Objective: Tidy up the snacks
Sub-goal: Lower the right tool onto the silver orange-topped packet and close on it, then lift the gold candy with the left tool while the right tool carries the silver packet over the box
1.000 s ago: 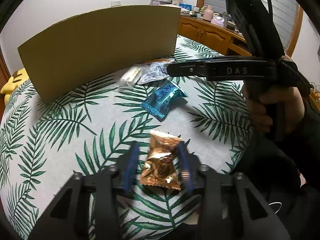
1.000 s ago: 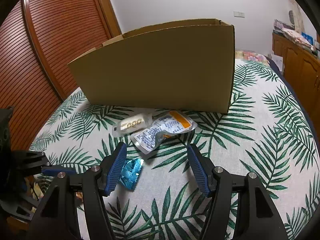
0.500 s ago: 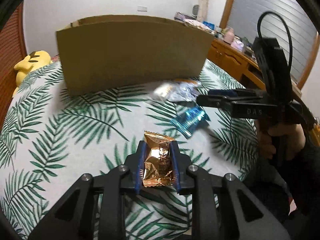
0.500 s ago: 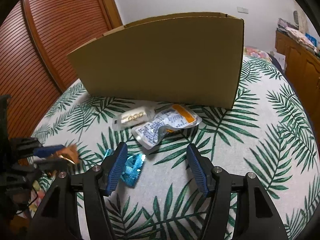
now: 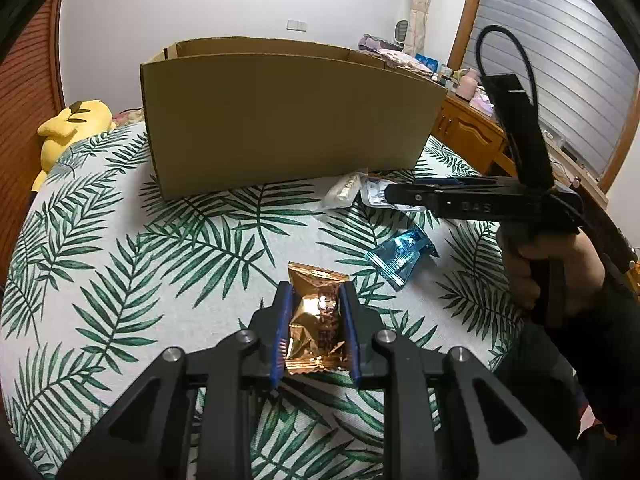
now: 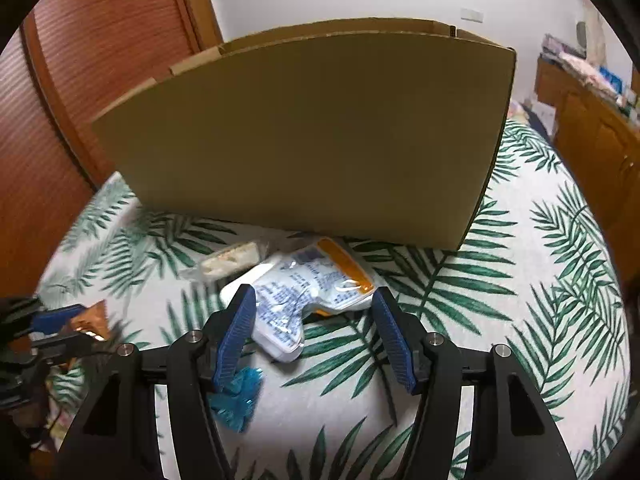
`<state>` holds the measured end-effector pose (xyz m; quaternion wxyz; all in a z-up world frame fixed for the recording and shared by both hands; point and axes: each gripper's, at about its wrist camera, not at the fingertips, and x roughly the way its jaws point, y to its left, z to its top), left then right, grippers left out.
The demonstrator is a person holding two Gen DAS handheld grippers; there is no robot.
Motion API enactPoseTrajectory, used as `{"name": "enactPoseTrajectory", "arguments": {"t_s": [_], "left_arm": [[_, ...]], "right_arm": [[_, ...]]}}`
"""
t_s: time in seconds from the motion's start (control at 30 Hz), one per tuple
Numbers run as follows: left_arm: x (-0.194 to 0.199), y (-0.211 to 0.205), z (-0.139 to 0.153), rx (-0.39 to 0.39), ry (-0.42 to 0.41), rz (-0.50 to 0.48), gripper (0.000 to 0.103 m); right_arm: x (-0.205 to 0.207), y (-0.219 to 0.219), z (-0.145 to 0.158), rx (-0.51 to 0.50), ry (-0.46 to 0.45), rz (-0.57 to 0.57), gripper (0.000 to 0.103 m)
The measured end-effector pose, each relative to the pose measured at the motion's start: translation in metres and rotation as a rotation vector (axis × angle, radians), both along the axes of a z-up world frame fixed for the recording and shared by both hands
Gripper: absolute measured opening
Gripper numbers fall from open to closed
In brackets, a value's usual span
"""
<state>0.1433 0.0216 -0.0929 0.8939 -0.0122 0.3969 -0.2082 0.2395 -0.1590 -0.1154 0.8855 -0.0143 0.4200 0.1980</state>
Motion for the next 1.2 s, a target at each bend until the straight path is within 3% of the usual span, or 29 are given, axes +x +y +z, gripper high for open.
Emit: {"name": "enactPoseTrajectory", "arguments": {"t_s": [0.37,0.7,0.9,0.97,1.03,1.2], "left_arm": [[0.002,0.0,-0.003,-0.011,0.007,-0.005,0.022],[0.003,-0.001,-0.001,-0.011,0.003,-0.001,0.022],[0.002,0.0,0.0,-0.011,0.002,0.001,0.022],[0.002,0.0,0.0,-0.012,0.002,0.0,0.022],[0.001,0.0,0.0,-0.012,0.001,0.002,0.022],[-0.002,-0.001,0.003,-0.013,-0.002,0.005,0.022]], "right_arm": [[0.0,0.005,-0.009,-0.044,0.011,-0.026,0.067],[0.007,0.011,-0.01,-0.053,0.006,-0.014,0.064],[0.005,0.027,-0.012,-0.109,-0.011,0.038,0.055],[0.003,0.029,-0.012,-0.11,-0.014,0.053,0.047],[0.001,0.028,-0.012,-0.104,-0.012,0.065,0.034],[-0.002,0.023,-0.01,-0.086,-0.01,0.058,0.029]]}}
